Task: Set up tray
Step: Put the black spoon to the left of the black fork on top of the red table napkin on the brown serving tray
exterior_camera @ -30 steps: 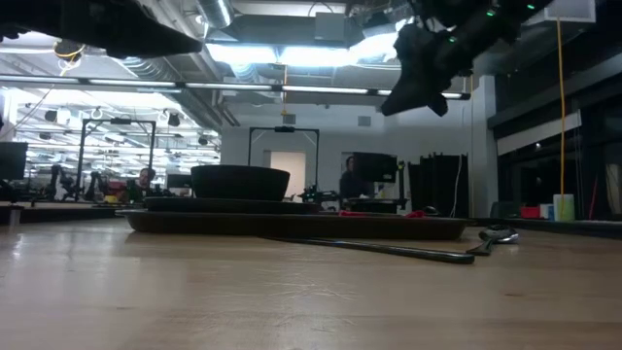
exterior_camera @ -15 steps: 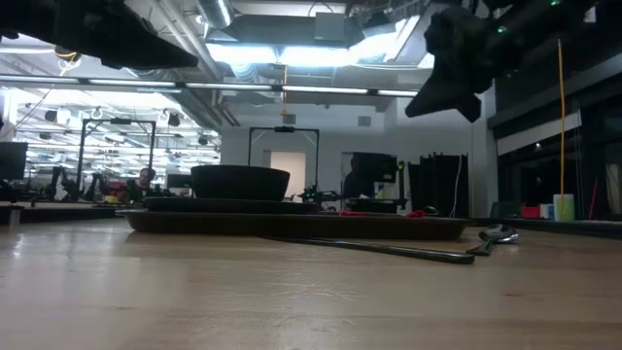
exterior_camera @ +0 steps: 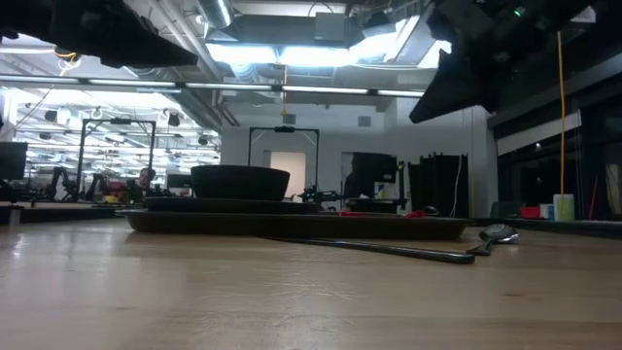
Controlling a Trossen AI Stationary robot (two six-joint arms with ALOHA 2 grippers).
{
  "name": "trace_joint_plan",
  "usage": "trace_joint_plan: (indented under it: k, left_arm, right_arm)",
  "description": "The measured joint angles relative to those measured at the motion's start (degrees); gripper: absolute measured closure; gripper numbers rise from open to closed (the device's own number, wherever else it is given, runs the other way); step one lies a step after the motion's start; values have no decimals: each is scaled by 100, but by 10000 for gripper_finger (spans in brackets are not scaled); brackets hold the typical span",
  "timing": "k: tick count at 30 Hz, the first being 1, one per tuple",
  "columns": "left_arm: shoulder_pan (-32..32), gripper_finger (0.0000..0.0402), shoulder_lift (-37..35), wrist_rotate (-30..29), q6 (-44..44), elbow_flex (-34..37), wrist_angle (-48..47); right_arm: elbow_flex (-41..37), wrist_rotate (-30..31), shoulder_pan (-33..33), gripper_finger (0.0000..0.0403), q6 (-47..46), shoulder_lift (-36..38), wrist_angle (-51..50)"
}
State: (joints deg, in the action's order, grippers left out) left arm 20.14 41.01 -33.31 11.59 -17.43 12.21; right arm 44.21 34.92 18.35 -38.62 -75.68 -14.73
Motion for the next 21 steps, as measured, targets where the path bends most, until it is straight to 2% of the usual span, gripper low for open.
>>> trace_joint_plan:
  k: [4, 9, 13, 18, 21]
  left_arm:
    - [0, 396, 0, -4, 183, 0, 8]
    - [0, 399, 2, -8, 439, 0, 4]
    - [0, 398, 2, -10, 548, 0, 4]
    - [0, 396, 1, -12, 854, 0, 6]
    - [0, 397, 2, -12, 1016, 0, 6]
  right_arm:
    - [993, 115, 70, 399, -361, -678, -1074]
    - [2332, -71, 76, 399, -1585, -1476, -2738]
    - [3186, -283, 194, 399, -2493, -2025, -3628]
    - [4034, -1003, 238, 399, -3680, -2358, -4627]
    - [4199, -1422, 234, 398, -3917, -2376, -4725]
